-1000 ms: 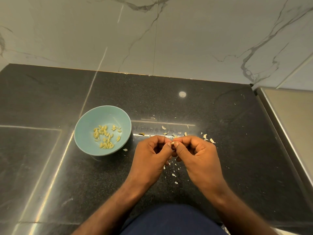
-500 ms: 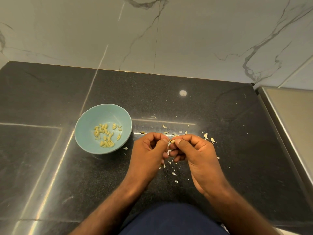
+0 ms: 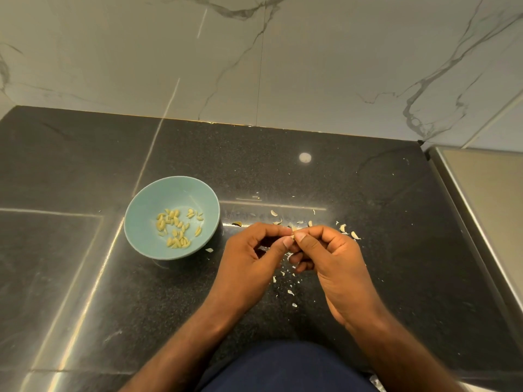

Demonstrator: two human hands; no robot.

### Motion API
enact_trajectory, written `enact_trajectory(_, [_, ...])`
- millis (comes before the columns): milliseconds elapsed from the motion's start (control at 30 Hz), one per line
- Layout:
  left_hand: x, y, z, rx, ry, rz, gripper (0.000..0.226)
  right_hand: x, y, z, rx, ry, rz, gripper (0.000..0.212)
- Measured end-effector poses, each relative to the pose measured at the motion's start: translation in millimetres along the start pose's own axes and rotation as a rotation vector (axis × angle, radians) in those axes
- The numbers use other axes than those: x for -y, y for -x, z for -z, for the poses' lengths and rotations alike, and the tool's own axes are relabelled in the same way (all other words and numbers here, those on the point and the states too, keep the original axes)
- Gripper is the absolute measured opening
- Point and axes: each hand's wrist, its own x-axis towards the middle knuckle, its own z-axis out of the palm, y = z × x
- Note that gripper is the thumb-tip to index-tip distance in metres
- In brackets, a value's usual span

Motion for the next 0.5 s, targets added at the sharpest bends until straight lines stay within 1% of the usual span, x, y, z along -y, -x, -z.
enact_trajectory(167, [3, -1, -1, 0.015, 0.020, 0.006, 0.006, -1, -1, 2, 0.064, 0.041, -0.006, 0.013])
enact_trajectory(300, [4, -1, 0, 0.068, 0.166, 0.109, 0.010, 0, -4, 7, 0.119, 0.059, 0.030, 0.022])
enact_trajectory(400, [7, -1, -1, 0.060, 0.231, 0.170, 0.011, -3, -8, 8, 0.124, 0.112, 0.017, 0.013])
enact_trajectory(500, [14, -4, -2, -0.005, 0.209, 0.212, 0.011, -13, -12, 7, 0.084, 0.142, -0.047, 0.008])
